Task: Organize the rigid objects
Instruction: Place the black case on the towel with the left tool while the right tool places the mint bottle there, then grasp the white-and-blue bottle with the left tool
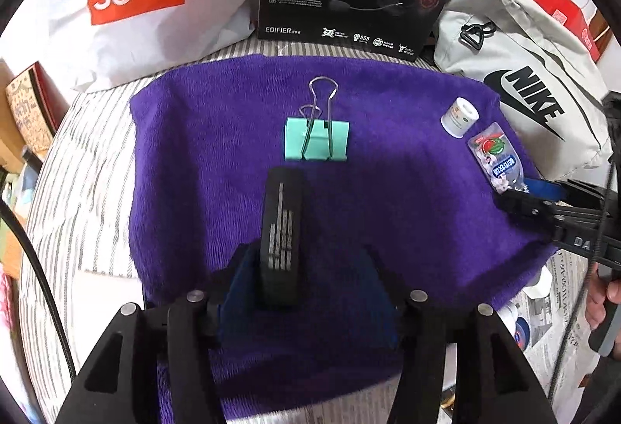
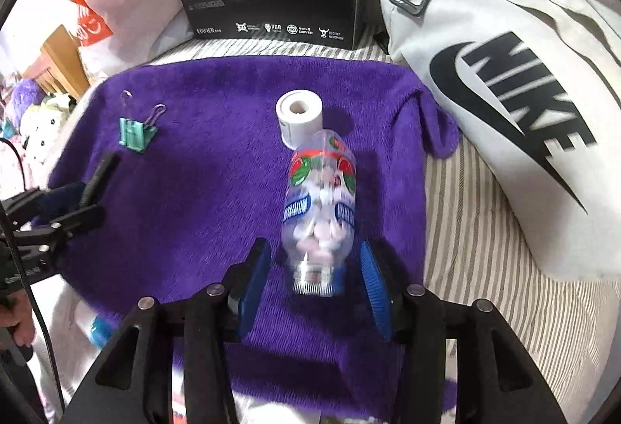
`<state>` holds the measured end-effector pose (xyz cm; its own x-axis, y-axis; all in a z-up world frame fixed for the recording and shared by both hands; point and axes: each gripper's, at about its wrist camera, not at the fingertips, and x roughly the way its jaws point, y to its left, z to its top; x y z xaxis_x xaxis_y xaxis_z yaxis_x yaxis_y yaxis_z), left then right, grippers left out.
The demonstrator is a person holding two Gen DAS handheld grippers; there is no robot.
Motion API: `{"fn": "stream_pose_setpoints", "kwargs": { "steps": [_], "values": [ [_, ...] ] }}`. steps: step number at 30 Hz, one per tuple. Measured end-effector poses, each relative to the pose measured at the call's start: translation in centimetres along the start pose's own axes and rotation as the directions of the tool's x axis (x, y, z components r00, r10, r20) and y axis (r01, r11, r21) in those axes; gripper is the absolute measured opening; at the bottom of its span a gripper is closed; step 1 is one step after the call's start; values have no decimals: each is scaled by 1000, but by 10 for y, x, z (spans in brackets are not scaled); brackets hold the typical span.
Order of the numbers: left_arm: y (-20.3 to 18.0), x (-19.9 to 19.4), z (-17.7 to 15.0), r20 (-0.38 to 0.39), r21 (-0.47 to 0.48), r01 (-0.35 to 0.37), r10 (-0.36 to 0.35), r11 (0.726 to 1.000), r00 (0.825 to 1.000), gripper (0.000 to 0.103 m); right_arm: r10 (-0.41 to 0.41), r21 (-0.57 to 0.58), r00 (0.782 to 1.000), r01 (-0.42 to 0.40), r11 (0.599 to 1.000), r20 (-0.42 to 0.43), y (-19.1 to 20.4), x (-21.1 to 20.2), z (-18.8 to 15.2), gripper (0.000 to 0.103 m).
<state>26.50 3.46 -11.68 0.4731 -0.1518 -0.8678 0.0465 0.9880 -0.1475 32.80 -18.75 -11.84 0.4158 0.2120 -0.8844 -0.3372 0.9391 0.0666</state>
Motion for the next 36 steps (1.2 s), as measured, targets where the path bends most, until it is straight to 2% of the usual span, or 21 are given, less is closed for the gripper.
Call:
{"fn": "stream_pose_setpoints", "kwargs": {
  "steps": [1, 3, 6, 11, 14, 19, 21, 24, 29, 30, 34, 36],
  "values": [
    [0, -4, -2, 2, -13, 4, -4, 1000, 1000, 54, 7, 8, 1000, -7, 1000, 3, -1, -4, -2, 50],
    [2, -12, -8, 17, -37, 16, -15, 999, 1000, 54, 5, 28, 1000, -5, 1000, 15, -4, -15, -7, 60],
    [1, -31, -18, 43, -58, 11, -8, 998, 999, 54, 16, 34, 999, -17, 999, 45, -4, -38, -18, 61],
    [-18, -67, -40, 83, -29, -7, 10, 1000, 996, 58, 4, 36, 995, -8, 999, 103, -4, -79, -42, 73],
    [-39, -74, -55, 75, 5, 11, -11, 1000, 997, 58, 9, 48, 991, -16, 999, 134, -4, -101, -61, 74],
    [-74, -63, -73, 50, 18, 19, -20, 1000, 999, 59, 12, 78, 990, -23, 997, 143, -7, -117, -94, 75],
    [-83, -56, -76, 50, 18, 11, -12, 1000, 999, 66, 20, 94, 990, -34, 995, 140, -10, -120, -107, 75],
    [-91, -46, -77, 52, -4, -29, 29, 1000, 998, 69, 35, 109, 991, -49, 993, 133, -12, -122, -127, 75],
    [-98, -34, -75, 32, -49, -57, 59, 997, 998, 74, 60, 124, 991, -75, 989, 118, -15, -121, -154, 75],
    [-101, -32, -74, 29, -52, -48, 49, 998, 998, 75, 66, 129, 991, -81, 988, 113, -16, -120, -158, 75],
    [-110, -23, -71, 21, -42, -122, 123, 992, 992, 77, 91, 156, 991, -105, 982, 94, -21, -112, -170, 75],
    [-109, -21, -72, 21, -38, -129, 130, 991, 991, 79, 101, 165, 991, -114, 980, 88, -24, -109, -173, 75]
  ]
}}
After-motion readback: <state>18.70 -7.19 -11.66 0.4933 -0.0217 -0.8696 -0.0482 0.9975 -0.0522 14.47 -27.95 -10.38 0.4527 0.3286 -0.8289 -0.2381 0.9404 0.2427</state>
